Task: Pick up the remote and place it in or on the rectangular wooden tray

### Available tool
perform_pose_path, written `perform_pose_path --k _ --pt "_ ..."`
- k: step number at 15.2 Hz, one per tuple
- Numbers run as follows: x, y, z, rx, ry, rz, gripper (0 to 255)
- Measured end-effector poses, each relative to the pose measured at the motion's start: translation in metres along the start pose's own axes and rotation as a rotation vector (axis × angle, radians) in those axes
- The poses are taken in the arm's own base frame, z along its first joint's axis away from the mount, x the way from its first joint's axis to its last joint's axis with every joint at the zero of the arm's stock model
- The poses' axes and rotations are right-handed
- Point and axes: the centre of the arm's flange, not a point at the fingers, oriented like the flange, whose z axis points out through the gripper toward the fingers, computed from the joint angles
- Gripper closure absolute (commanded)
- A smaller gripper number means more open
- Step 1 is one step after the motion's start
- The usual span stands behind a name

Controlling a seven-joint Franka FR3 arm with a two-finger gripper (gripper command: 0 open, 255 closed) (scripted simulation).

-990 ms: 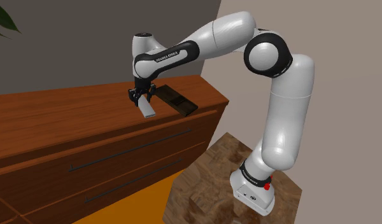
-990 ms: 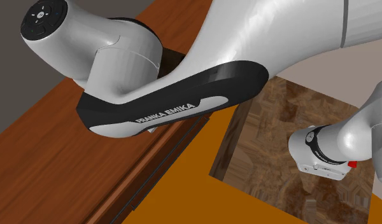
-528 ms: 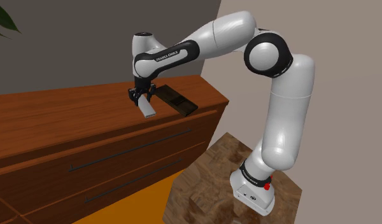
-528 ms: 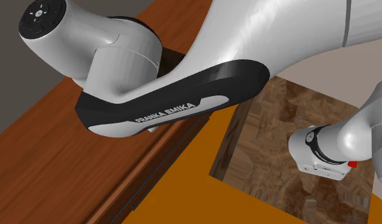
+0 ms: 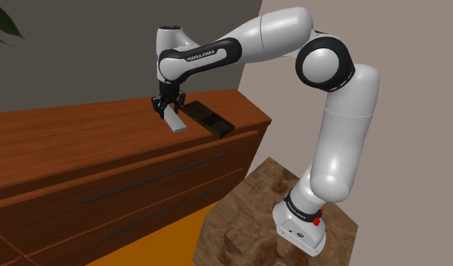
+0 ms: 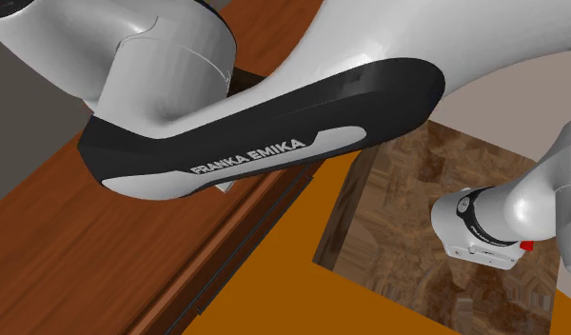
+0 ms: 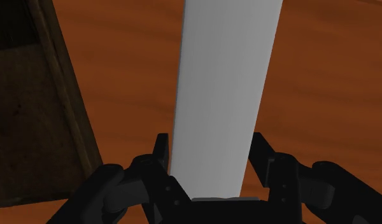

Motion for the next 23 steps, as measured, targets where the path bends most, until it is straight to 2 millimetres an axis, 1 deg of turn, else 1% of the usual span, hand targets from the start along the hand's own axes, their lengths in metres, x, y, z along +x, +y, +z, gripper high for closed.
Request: perform_pose_path --k 6,15,16,17,21,23 --pt "0.001 0.001 -0.033 0.0 0.0 0.0 255" --pt "0.001 0.002 -0.077 0.0 0.0 0.0 255" --pt "0.0 0.006 -0.079 0.0 0.0 0.0 255" --pt "-0.004 0.015 -0.082 0.0 -0.001 0.0 255" --pt "-0.022 0.063 -0.08 0.0 -0.001 0.001 255" --pt "-0.029 0.09 -0.081 -0.001 -0.001 0.001 255"
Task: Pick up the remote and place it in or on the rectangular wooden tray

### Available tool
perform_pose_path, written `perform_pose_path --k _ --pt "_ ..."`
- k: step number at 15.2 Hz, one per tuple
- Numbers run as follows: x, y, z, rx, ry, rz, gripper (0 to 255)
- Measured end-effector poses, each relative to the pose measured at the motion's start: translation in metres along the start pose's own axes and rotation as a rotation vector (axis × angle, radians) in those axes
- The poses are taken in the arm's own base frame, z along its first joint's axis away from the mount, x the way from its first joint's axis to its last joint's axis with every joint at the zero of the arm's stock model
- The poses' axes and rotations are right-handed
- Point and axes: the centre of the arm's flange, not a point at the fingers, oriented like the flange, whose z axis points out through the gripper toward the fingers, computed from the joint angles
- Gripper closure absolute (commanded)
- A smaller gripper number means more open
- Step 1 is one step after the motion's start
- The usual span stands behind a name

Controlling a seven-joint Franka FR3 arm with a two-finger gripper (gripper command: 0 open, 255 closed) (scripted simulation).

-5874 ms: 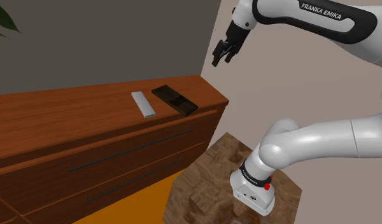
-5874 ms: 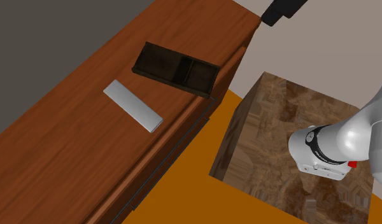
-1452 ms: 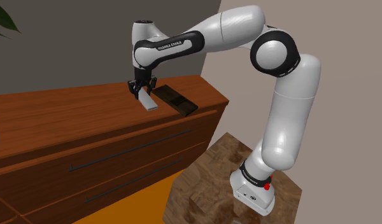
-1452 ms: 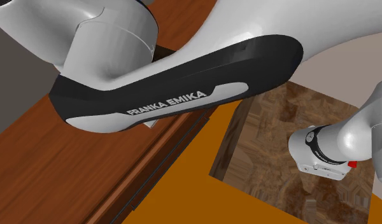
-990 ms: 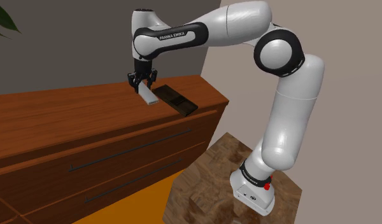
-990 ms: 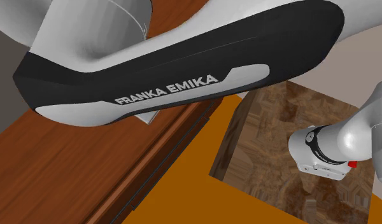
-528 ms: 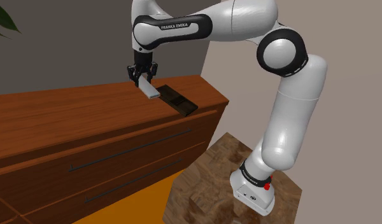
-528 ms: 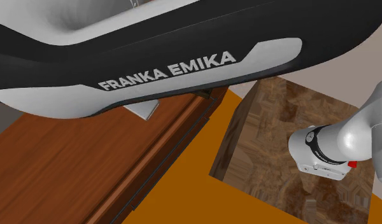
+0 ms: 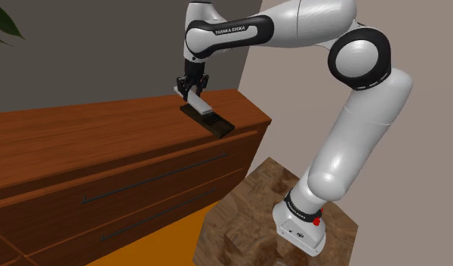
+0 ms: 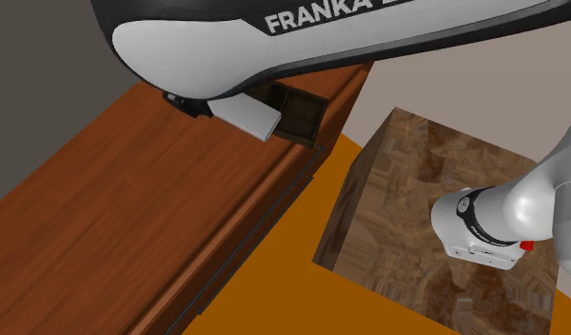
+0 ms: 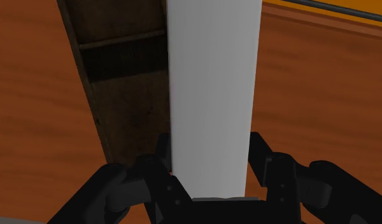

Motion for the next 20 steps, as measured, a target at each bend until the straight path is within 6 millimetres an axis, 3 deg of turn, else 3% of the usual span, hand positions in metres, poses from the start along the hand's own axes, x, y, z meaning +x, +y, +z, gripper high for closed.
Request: perform_pose_path --k 6,20 --pt "-0.027 0.074 0.0 0.0 0.001 0.001 255" --pt "-0.03 0.081 0.07 0.001 0.0 -0.001 255"
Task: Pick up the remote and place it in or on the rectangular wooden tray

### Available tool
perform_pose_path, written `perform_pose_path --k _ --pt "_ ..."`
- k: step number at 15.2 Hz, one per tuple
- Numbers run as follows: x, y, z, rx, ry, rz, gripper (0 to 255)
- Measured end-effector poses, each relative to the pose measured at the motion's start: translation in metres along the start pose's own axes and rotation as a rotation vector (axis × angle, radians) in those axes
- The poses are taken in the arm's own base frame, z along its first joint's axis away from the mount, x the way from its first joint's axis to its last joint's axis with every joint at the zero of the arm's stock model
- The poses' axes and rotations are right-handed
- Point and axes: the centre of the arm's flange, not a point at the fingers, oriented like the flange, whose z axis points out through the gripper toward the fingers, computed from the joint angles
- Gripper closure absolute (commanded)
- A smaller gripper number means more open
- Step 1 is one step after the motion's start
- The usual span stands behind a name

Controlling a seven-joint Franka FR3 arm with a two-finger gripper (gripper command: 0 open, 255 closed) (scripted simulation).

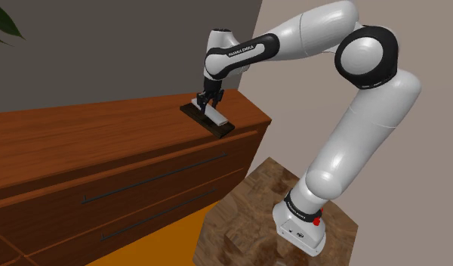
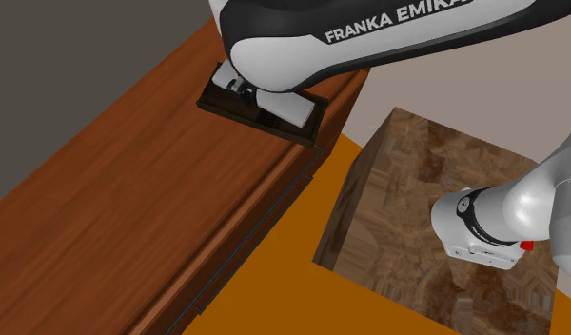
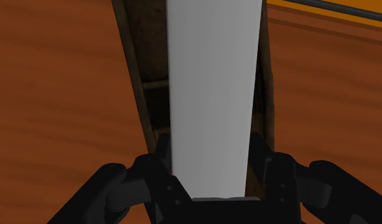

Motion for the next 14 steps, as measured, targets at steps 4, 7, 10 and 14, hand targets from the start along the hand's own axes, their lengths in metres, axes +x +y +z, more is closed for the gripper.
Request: perform_pose_path --k 4,7,10,14 --pt "-0.0005 0.0004 0.0032 0.0 0.0 0.0 255" --pt "-0.0005 0.0004 0.0034 0.0 0.0 0.0 0" --pt "-0.0004 0.0004 0.0032 0.0 0.001 0.0 0" --pt "-0.0006 -0.0021 -0.0027 0.0 0.001 0.0 0"
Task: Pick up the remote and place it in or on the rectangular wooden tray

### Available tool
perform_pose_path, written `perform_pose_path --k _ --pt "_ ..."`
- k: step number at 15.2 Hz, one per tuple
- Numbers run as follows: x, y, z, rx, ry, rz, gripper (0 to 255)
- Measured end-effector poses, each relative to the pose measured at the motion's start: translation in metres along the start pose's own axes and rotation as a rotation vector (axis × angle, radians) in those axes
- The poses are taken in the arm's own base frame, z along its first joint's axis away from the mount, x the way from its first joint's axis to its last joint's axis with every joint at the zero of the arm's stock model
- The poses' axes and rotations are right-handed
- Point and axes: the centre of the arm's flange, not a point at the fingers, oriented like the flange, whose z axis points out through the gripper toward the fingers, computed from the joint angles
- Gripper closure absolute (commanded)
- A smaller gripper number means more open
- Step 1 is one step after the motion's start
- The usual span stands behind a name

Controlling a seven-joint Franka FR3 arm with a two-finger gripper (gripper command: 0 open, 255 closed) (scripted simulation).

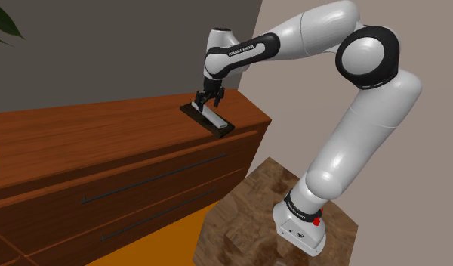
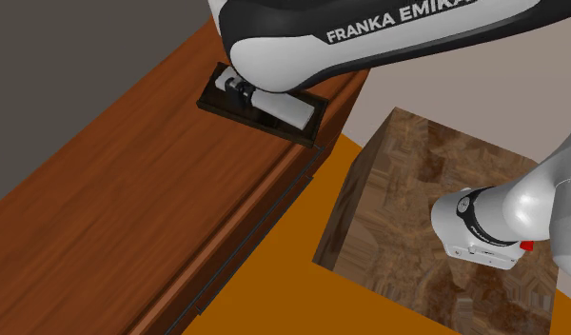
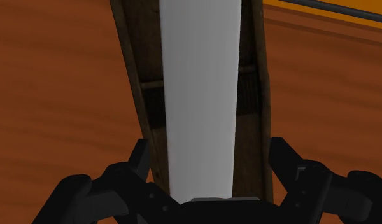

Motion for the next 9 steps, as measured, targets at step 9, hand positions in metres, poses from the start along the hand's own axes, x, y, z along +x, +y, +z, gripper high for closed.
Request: perform_pose_path --k 9 --pt "0.0 0.002 -0.044 0.0 0.0 0.0 0"
